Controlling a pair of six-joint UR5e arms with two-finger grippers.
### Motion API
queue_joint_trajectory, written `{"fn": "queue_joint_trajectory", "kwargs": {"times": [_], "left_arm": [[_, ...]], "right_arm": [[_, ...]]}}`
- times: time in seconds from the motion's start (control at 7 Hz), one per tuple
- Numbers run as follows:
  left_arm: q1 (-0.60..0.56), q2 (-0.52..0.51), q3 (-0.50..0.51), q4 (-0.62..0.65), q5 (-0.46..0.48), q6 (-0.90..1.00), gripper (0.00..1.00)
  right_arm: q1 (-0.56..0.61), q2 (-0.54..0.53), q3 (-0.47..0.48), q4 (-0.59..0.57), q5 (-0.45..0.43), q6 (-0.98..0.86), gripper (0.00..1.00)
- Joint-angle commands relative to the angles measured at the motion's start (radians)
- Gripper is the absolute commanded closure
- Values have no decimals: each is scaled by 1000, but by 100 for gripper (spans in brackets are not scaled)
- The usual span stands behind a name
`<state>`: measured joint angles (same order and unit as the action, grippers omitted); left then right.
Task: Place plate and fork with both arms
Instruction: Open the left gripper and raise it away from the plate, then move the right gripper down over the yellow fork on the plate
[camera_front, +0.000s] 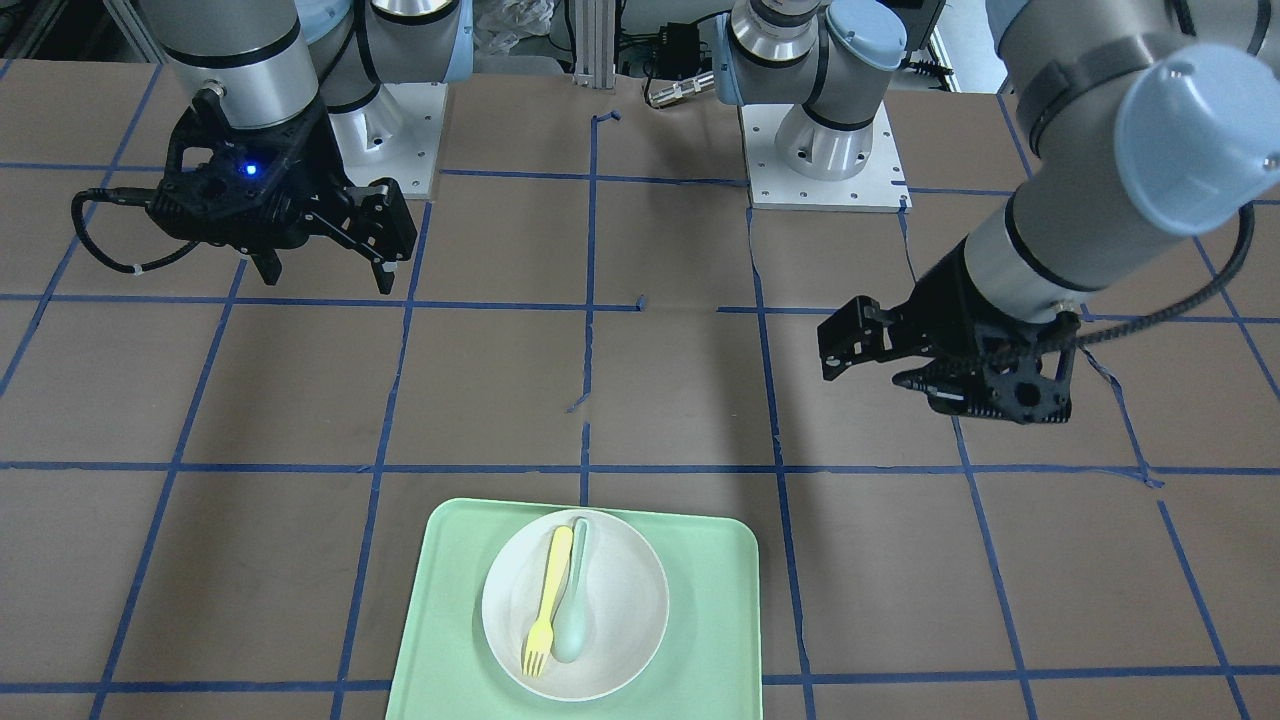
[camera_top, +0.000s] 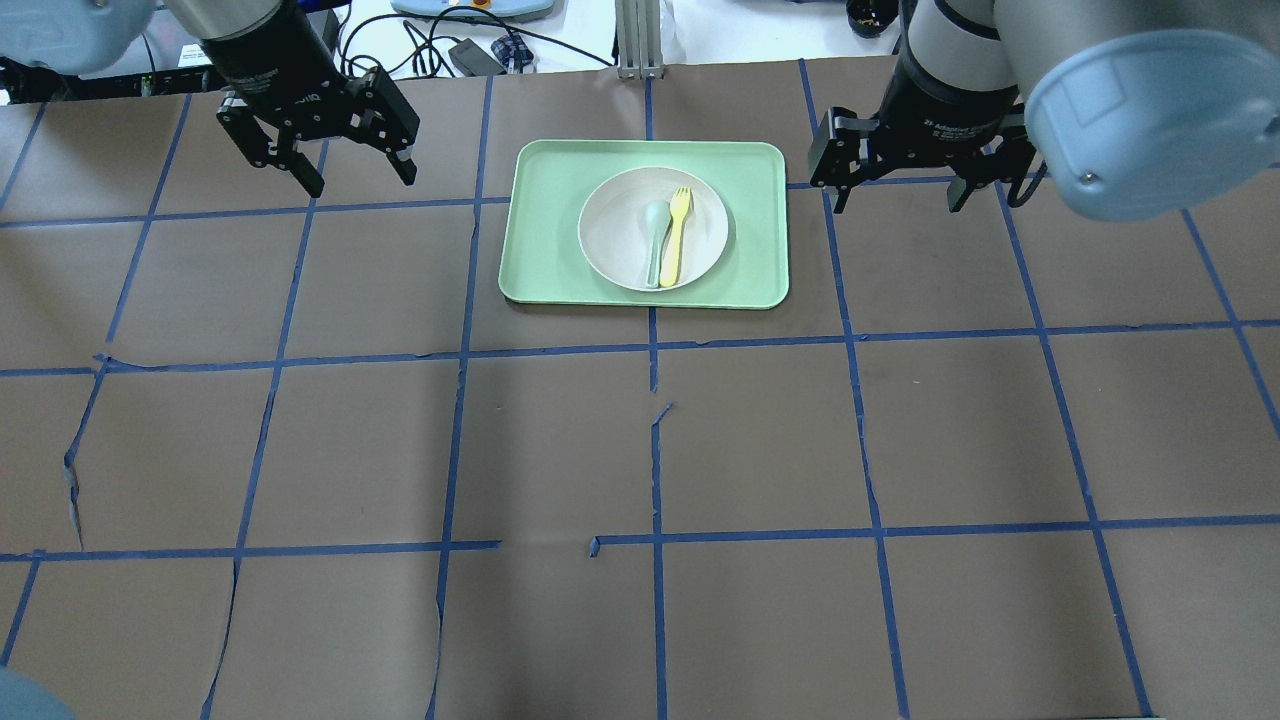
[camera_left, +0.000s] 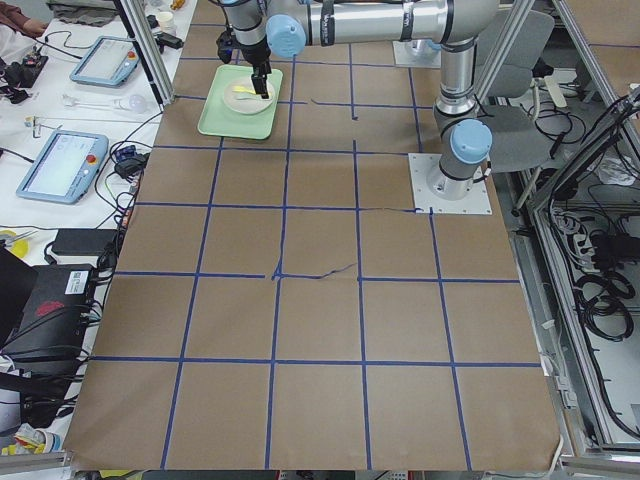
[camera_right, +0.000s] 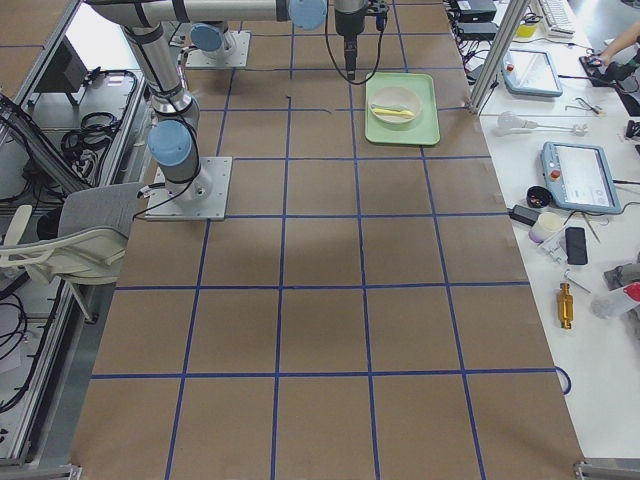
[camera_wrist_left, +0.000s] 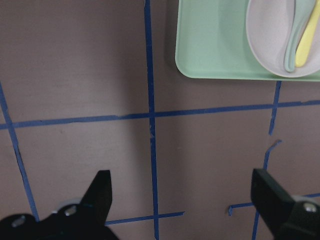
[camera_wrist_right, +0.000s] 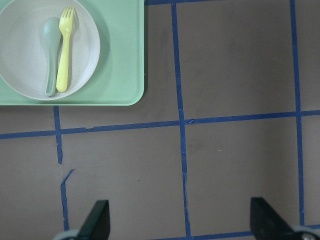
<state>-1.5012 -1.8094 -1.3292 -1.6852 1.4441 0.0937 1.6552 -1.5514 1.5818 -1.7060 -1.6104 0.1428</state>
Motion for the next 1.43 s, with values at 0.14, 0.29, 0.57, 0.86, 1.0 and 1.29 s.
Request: {"fn": "queue_joint_trajectory", "kwargs": {"times": [0.14, 0.29, 0.57, 0.86, 1.0, 1.29], "left_arm": [[10, 67, -45, -33, 108, 1, 0], [7, 79, -70, -31, 133, -2, 0], [6, 99, -87, -28, 131, -6, 0], [1, 116, -97, -27, 127, -11, 0], [-2, 119, -105, -27, 128, -14, 0], [-4, 142, -136, -25, 130, -14, 0]], "right_arm": [[-2, -1, -3, 5, 1, -11, 0], [-2, -1, -5, 8, 4, -11, 0], [-8, -2, -5, 20, 12, -17, 0], [-3, 4, -16, 28, -35, -34, 0], [0, 46, -63, 32, -40, -37, 0], [8, 239, -275, 72, -28, -35, 0]]}}
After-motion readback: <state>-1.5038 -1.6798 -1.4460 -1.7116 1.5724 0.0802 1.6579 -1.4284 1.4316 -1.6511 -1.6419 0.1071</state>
